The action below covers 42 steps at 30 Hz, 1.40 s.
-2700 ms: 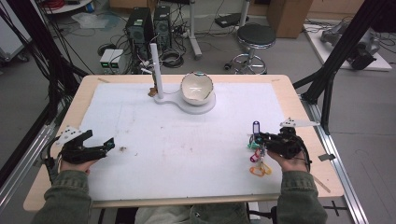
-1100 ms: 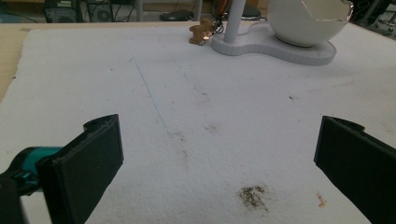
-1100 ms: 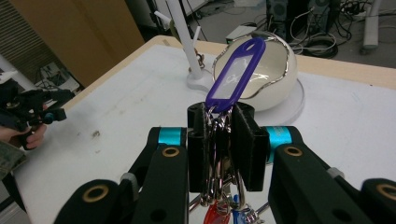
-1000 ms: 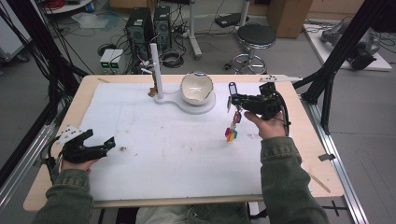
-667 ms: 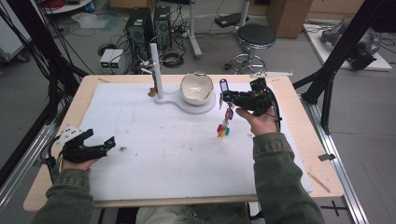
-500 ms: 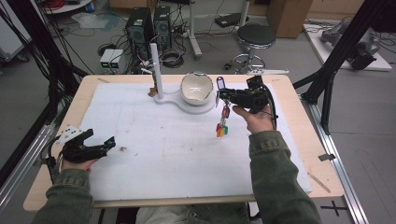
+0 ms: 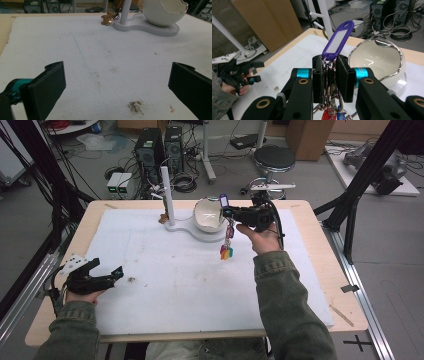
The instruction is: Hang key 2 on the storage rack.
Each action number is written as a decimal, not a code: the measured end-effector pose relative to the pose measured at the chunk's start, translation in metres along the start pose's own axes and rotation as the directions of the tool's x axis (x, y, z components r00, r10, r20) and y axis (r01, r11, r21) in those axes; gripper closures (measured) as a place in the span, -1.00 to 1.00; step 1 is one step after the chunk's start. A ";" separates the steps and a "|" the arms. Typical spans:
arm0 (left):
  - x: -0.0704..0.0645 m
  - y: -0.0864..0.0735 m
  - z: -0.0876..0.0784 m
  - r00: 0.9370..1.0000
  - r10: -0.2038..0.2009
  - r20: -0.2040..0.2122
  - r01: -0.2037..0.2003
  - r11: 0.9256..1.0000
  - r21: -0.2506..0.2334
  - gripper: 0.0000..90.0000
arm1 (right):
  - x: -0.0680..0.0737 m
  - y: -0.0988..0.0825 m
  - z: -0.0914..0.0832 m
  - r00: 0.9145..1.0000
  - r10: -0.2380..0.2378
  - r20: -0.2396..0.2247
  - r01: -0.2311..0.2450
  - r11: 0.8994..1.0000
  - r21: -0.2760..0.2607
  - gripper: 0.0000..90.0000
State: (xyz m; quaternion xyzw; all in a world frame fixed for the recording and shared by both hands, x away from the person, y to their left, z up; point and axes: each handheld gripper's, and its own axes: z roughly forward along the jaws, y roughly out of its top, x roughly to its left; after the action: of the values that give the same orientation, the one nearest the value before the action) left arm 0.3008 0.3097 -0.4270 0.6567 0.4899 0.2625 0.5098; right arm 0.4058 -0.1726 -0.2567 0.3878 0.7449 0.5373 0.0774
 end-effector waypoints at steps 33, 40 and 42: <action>0.001 0.000 0.001 1.000 -0.006 0.014 0.007 1.000 -0.010 -0.96 | 0.026 0.051 0.065 0.999 0.026 -0.045 -0.026 1.000 0.002 0.70; 0.001 0.000 0.002 1.000 -0.008 0.019 0.008 1.000 -0.014 -0.96 | 0.037 0.066 0.082 0.999 0.018 -0.051 -0.018 1.000 0.002 0.70; 0.001 0.000 0.002 1.000 -0.008 0.019 0.008 1.000 -0.015 -0.96 | 0.040 0.071 0.086 0.998 0.021 -0.058 -0.021 1.000 -0.002 0.70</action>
State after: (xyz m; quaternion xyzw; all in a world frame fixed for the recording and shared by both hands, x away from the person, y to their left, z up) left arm 0.3035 0.3098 -0.4276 0.6533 0.4859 0.2577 0.5203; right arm 0.4593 -0.0740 -0.2194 0.3799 0.7420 0.5500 0.0506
